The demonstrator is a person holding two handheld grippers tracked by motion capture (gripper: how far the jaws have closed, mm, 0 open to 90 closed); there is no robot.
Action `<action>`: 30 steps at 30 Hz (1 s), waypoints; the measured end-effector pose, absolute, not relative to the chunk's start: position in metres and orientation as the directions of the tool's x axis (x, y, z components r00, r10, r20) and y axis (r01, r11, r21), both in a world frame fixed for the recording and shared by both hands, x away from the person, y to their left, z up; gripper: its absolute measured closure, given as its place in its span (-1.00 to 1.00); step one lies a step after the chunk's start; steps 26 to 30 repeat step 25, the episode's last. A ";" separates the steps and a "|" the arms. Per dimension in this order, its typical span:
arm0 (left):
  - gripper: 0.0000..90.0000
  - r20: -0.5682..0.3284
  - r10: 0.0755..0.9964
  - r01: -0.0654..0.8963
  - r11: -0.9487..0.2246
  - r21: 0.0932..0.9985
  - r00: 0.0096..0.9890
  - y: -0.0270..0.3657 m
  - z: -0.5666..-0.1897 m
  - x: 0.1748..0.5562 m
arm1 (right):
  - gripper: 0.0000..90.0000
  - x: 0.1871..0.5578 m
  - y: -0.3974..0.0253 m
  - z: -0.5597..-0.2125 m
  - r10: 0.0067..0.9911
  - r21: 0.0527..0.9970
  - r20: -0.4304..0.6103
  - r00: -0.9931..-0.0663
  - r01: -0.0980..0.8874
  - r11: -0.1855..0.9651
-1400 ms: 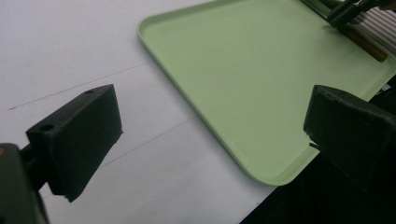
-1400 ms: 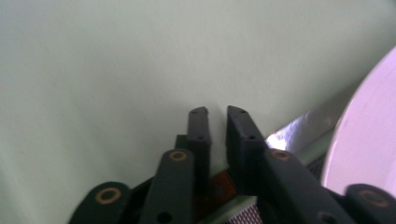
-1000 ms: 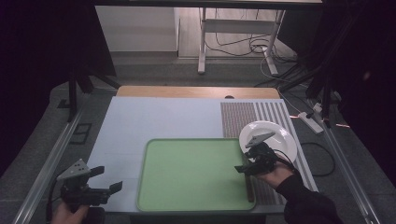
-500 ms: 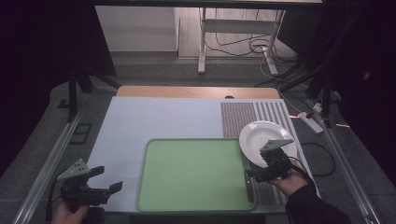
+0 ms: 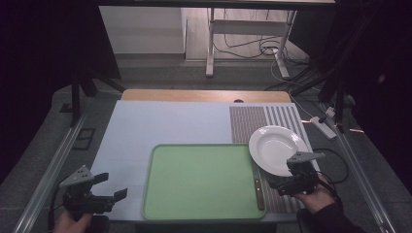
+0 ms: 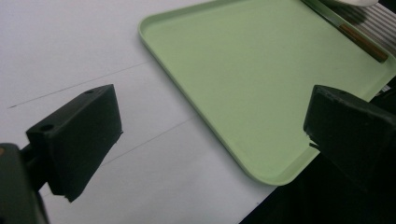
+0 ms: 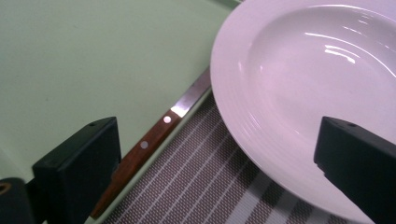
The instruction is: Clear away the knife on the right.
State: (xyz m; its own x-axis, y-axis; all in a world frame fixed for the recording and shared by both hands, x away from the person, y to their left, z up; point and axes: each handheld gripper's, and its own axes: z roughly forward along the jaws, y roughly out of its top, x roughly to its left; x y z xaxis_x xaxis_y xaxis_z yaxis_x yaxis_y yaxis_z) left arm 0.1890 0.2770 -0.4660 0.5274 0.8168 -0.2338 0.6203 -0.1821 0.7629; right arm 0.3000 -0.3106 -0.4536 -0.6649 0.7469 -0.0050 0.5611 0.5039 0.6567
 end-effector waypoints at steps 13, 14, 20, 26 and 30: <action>-0.91 -0.237 0.817 0.622 -0.179 0.763 0.526 0.278 -0.466 0.189 | -1.00 0.289 -0.325 -0.448 0.780 0.684 0.006 -0.625 0.572 0.453; -0.91 -0.238 0.817 0.622 -0.178 0.763 0.526 0.278 -0.466 0.189 | -1.00 0.288 -0.326 -0.448 0.781 0.682 0.002 -0.625 0.572 0.456; -0.91 -0.238 0.817 0.623 -0.178 0.762 0.525 0.278 -0.466 0.189 | -1.00 0.284 -0.331 -0.446 0.790 0.683 0.000 -0.613 0.577 0.448; -0.91 -0.238 0.816 0.621 -0.178 0.763 0.527 0.277 -0.466 0.189 | -0.99 0.284 -0.334 -0.446 0.795 0.683 0.011 -0.607 0.585 0.437; -0.91 -0.238 0.816 0.621 -0.178 0.763 0.527 0.277 -0.466 0.189 | -0.99 0.284 -0.334 -0.446 0.795 0.683 0.011 -0.607 0.585 0.437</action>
